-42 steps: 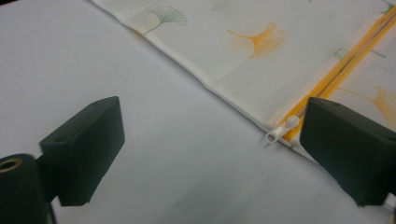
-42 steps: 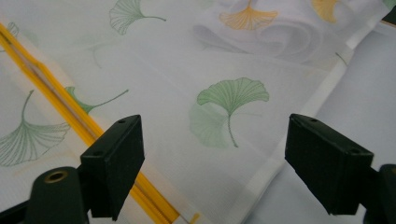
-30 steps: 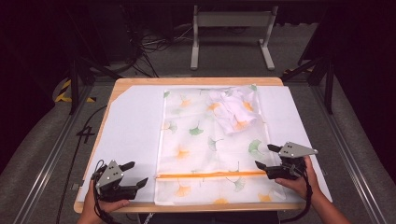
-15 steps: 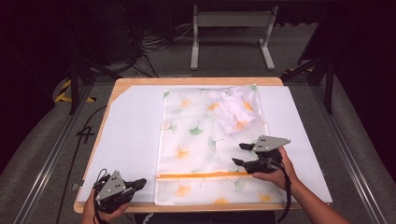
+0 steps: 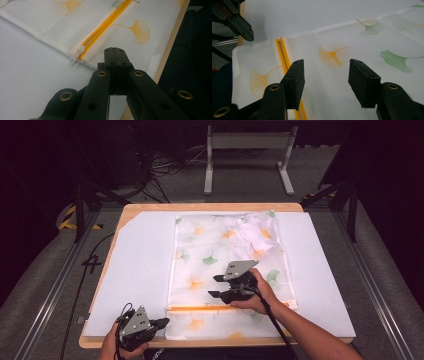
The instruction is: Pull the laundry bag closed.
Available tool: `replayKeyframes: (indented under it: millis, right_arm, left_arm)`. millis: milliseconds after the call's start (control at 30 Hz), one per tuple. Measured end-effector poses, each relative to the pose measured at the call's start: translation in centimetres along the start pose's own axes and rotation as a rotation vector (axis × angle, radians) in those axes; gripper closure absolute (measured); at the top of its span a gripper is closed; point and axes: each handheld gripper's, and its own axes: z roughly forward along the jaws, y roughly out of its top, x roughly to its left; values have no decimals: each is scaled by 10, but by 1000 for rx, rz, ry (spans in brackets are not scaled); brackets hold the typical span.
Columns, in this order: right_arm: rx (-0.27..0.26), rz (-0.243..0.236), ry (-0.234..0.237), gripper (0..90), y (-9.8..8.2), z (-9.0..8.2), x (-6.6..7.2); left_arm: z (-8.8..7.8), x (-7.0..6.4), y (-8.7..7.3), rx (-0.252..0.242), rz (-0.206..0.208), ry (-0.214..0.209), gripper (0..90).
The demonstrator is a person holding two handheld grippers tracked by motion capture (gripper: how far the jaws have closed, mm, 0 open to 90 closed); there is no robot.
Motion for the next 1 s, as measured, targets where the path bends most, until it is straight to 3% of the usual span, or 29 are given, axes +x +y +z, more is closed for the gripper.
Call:
replayKeyframes:
  millis: [233, 500, 800, 1000]
  right_arm:
    - [33, -25, 83, 489, 23, 37, 12]
    - [76, -63, 174, 511, 48, 78, 33]
    - [148, -74, 207, 547, 57, 115, 45]
    - [177, -67, 226, 571, 56, 130, 48]
  left_arm:
    - [11, -1, 0, 49, 22, -11, 900]
    - [15, 2, -2, 57, 17, -30, 900]
    - [15, 2, -2, 64, 26, -35, 900]
    - [16, 3, -2, 65, 27, -41, 900]
